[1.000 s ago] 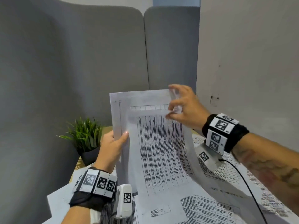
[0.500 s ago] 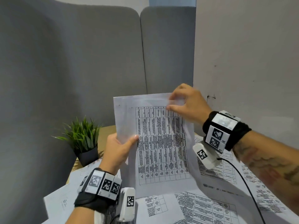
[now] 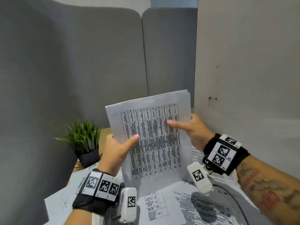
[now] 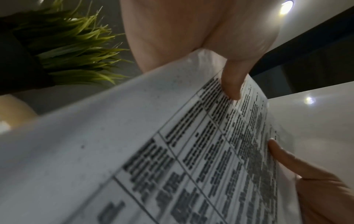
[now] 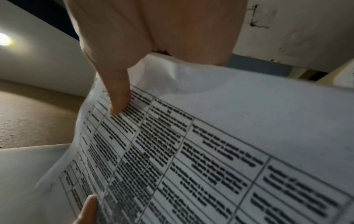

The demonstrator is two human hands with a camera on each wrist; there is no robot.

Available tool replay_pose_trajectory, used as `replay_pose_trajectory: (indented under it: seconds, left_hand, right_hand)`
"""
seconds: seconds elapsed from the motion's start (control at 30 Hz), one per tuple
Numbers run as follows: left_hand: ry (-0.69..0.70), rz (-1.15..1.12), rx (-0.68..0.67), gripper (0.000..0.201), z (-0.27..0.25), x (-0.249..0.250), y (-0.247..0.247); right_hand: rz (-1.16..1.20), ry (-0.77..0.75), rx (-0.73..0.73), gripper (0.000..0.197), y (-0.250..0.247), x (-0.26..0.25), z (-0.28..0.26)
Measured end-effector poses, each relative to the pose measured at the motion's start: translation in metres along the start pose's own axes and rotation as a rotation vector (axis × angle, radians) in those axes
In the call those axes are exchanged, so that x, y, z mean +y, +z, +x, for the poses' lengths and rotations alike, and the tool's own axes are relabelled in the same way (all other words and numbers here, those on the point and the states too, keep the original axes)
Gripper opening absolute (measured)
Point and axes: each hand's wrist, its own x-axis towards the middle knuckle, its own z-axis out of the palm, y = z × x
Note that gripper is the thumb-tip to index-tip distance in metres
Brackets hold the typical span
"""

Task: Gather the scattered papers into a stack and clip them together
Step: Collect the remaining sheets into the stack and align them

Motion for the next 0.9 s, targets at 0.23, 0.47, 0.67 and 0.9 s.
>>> replay_pose_trajectory:
  seconds: [0.23, 0.47, 0.67, 0.9]
  left_hand:
    - [0.145, -0.024, 0.014, 0.035, 0.006, 0.014, -0.007]
    - [-0.166, 0.216, -0.044, 0.035, -0.002, -0.008, -0.01]
    - [0.026, 0.122, 0.368, 0.025, 0.01, 0.023, -0.036]
    - [-0.014, 0.242, 0.811, 0.06, 0.016, 0.032, -0.082]
  right_hand:
    - [0.083, -0.076, -0.049, 0.044, 0.007, -0.016, -0.001]
    - [-0.061, 0.132, -0.04, 0.037, 0.005, 0.026, -0.012]
    - [-0.159, 0.217, -0.072, 0.069, 0.015, 0.03, 0.005]
    - [-0.907, 0.452, -0.516, 0.079, 0.04, 0.056, 0.011]
